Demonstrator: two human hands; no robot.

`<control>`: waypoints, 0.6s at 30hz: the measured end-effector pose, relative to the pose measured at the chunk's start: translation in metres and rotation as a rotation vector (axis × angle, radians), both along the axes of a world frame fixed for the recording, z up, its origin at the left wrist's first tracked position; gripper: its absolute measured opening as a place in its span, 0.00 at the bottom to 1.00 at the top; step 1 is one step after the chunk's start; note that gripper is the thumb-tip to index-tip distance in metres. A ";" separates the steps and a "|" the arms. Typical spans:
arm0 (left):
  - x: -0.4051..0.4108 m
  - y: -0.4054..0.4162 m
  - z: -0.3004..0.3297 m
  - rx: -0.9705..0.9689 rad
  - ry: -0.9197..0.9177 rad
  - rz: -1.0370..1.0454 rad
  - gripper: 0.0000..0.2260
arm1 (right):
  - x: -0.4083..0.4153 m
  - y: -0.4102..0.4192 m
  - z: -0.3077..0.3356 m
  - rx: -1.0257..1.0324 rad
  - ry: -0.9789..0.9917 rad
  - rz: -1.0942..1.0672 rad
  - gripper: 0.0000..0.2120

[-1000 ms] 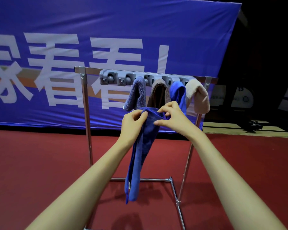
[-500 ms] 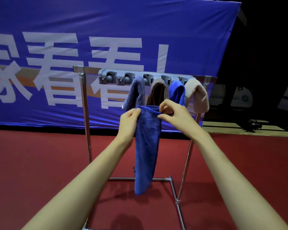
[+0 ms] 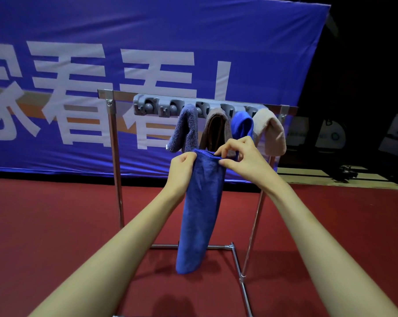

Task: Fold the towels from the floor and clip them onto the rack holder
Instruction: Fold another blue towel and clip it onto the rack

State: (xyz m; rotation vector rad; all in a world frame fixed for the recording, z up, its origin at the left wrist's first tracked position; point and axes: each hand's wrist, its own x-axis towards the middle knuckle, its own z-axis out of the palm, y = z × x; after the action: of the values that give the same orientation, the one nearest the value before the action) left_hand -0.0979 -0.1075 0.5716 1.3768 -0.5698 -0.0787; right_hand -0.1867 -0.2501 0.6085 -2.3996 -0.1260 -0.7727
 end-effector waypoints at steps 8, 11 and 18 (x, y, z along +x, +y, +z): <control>-0.002 0.000 -0.001 0.012 0.027 -0.056 0.04 | -0.004 -0.008 0.003 -0.025 0.037 -0.055 0.07; -0.005 0.000 -0.002 0.020 0.015 -0.127 0.06 | -0.004 -0.006 0.004 -0.050 0.025 -0.135 0.07; -0.009 0.007 -0.008 0.024 -0.124 -0.123 0.08 | -0.005 0.000 0.002 -0.050 0.007 -0.183 0.06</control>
State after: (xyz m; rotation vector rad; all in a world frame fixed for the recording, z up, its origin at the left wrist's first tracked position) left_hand -0.1064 -0.1003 0.5634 1.3757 -0.7594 -0.0998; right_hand -0.1919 -0.2497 0.6109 -2.4856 0.0794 -0.8522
